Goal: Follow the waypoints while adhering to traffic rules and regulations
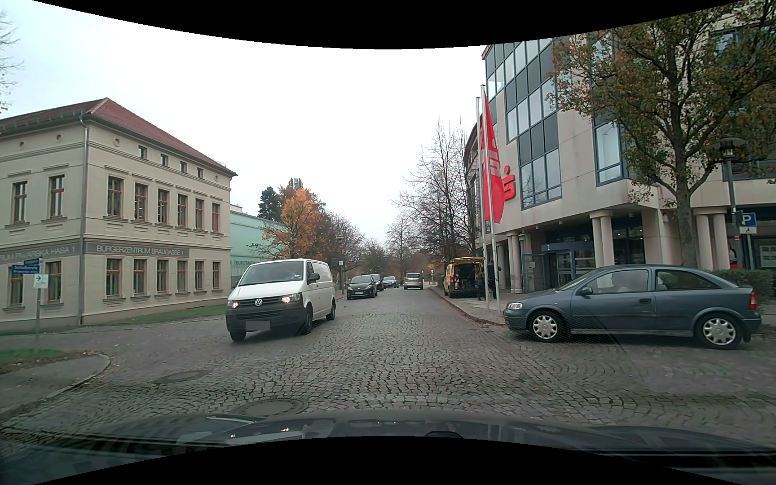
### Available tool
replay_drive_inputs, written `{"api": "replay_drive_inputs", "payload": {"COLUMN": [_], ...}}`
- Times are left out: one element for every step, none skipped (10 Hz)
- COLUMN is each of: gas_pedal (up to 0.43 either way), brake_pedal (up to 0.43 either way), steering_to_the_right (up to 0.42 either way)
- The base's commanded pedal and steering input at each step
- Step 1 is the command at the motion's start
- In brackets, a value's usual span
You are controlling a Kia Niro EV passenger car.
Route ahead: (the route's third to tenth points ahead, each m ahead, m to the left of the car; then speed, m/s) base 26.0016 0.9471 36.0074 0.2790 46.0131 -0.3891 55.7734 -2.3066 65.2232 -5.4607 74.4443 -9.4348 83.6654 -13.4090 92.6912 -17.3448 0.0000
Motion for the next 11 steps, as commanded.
{"api": "replay_drive_inputs", "payload": {"gas_pedal": [0.000,0.000,0.000,0.000,0.000,0.000,0.000,0.000,0.000,0.000,0.000], "brake_pedal": [0.372,0.372,0.366,0.372,0.372,0.372,0.372,0.372,0.372,0.372,0.372], "steering_to_the_right": [0.026,0.026,0.026,0.026,0.026,0.026,0.026,0.026,0.026,0.026,0.026]}}
